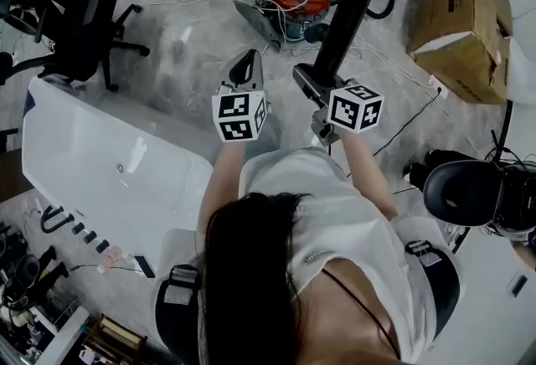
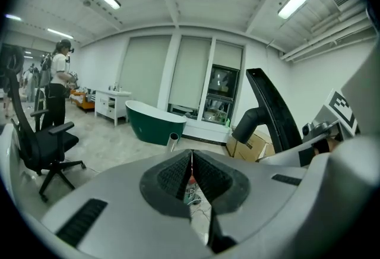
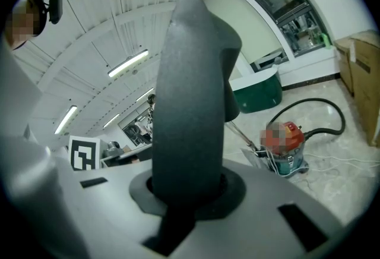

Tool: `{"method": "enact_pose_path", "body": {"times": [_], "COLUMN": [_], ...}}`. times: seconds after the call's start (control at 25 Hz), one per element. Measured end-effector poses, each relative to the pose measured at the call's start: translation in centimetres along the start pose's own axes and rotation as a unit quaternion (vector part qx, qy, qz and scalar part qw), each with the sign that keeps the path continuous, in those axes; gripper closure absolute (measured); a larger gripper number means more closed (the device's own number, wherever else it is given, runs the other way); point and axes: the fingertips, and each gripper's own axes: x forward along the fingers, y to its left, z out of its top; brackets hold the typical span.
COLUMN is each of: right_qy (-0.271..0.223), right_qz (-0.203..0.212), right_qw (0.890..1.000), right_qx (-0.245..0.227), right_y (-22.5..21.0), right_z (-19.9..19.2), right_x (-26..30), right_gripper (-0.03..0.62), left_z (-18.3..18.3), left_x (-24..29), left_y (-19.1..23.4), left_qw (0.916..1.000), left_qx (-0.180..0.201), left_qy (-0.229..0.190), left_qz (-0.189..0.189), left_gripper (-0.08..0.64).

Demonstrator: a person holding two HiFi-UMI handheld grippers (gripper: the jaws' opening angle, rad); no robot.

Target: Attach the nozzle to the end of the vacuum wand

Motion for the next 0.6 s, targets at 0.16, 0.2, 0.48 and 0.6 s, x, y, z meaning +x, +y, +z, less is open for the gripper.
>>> {"method": "enact_pose_path", "body": {"times": [0.16,0.2,0.48,0.6], "right_qy": [0.001,0.001,0.005,0.006], "right_qz": [-0.005,-0.005,-0.004,-0.008], "right_qw": [1.000,1.000,1.000,1.000], "right_qx": [0.001,0.001,0.009,0.011], "right_y": [-0.4,-0.4,-0.8,-1.1], "right_z": [1.4,1.6,2.3,3.1], "right_x": [1.3,1.6,4.2,5.5], "right_gripper": [0.541,0.541,0.541,0.541], "left_z": [0.9,1.0,0.9,0.9], "left_x": [1.6,1.9,4.5,6.0], "left_y": [1.3,1.6,3.9,5.1], "left_qw": [1.0000,1.0000,0.9997,0.9996], "left_qx": [0.003,0.005,0.017,0.016], "left_qy": [0.000,0.003,0.016,0.022], "left_qz": [0.000,0.002,-0.003,-0.007], "left_gripper": [0.555,0.555,0.554,0.535]}}
